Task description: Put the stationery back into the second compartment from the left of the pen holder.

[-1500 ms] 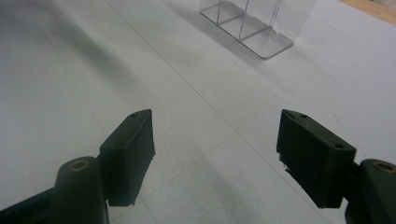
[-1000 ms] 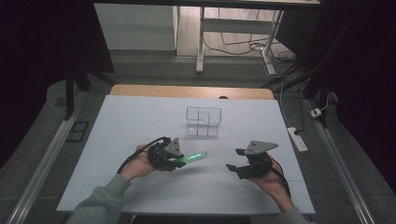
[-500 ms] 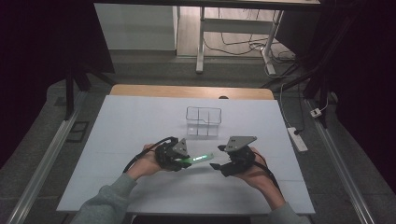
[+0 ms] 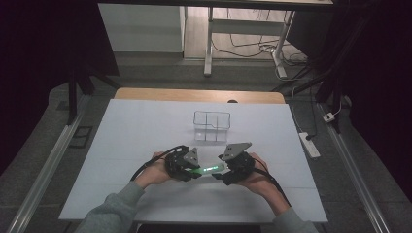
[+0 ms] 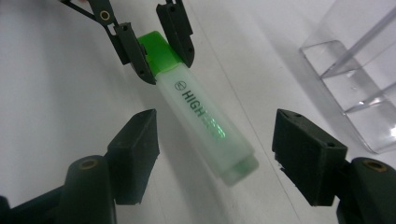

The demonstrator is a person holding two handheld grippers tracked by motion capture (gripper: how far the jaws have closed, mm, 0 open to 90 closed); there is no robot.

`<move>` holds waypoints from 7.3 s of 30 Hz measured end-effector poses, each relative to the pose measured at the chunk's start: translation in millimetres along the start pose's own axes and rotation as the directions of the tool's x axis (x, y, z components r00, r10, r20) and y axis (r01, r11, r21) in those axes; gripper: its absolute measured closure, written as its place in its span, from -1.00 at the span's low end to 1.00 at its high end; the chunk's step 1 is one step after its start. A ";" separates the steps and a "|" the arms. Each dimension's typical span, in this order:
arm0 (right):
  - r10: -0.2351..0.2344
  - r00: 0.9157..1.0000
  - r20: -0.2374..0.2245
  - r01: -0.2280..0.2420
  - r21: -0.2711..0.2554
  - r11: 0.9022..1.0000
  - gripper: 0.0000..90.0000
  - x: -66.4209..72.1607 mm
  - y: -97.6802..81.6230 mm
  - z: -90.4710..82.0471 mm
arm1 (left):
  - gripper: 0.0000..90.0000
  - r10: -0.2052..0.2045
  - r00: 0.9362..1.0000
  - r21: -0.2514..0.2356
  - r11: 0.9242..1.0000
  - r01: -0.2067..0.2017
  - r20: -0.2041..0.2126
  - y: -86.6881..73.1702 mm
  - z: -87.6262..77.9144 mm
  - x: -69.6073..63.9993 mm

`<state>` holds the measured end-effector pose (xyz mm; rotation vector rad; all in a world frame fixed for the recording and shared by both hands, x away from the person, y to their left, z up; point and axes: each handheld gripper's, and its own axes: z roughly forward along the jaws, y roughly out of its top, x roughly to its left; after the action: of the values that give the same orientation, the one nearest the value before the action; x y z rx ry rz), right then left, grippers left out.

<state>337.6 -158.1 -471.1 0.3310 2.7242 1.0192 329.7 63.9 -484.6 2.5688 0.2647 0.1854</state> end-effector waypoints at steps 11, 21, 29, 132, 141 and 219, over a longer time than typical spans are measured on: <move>-0.175 0.985 0.001 0.173 0.120 0.977 0.09 14.3 1.1 22.7 | 0.48 0.029 0.999 0.009 1.000 -0.029 0.028 3.1 1.3 -4.9; -0.199 0.979 -0.052 0.204 0.132 0.970 0.37 14.6 -2.5 26.2 | 0.42 0.008 1.000 -0.036 0.999 -0.007 0.030 0.7 -3.0 -1.3; -0.167 0.985 -0.032 0.169 0.093 0.981 0.47 11.7 -4.8 22.9 | -0.11 -0.129 0.990 -0.120 0.985 0.121 -0.054 -11.5 -12.1 8.3; -0.070 0.988 0.140 0.089 -0.136 0.987 0.34 13.7 -10.0 19.9 | 0.59 -0.420 0.869 -0.402 0.772 0.493 0.260 -22.7 -19.3 17.4; 0.063 0.995 0.072 -0.048 -0.193 0.980 0.02 0.8 -18.8 8.7 | 0.61 -0.443 0.874 -0.434 0.759 0.485 0.202 -30.5 -29.0 22.2; 0.330 0.920 0.210 -0.303 -0.148 0.941 -0.16 -13.8 -115.1 -58.2 | 0.64 -0.462 0.887 -0.426 0.806 0.410 -0.020 28.6 -100.0 99.1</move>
<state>319.2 -282.4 -503.0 0.8388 2.4389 1.1264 411.7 113.2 -377.5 2.0139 0.7723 0.2009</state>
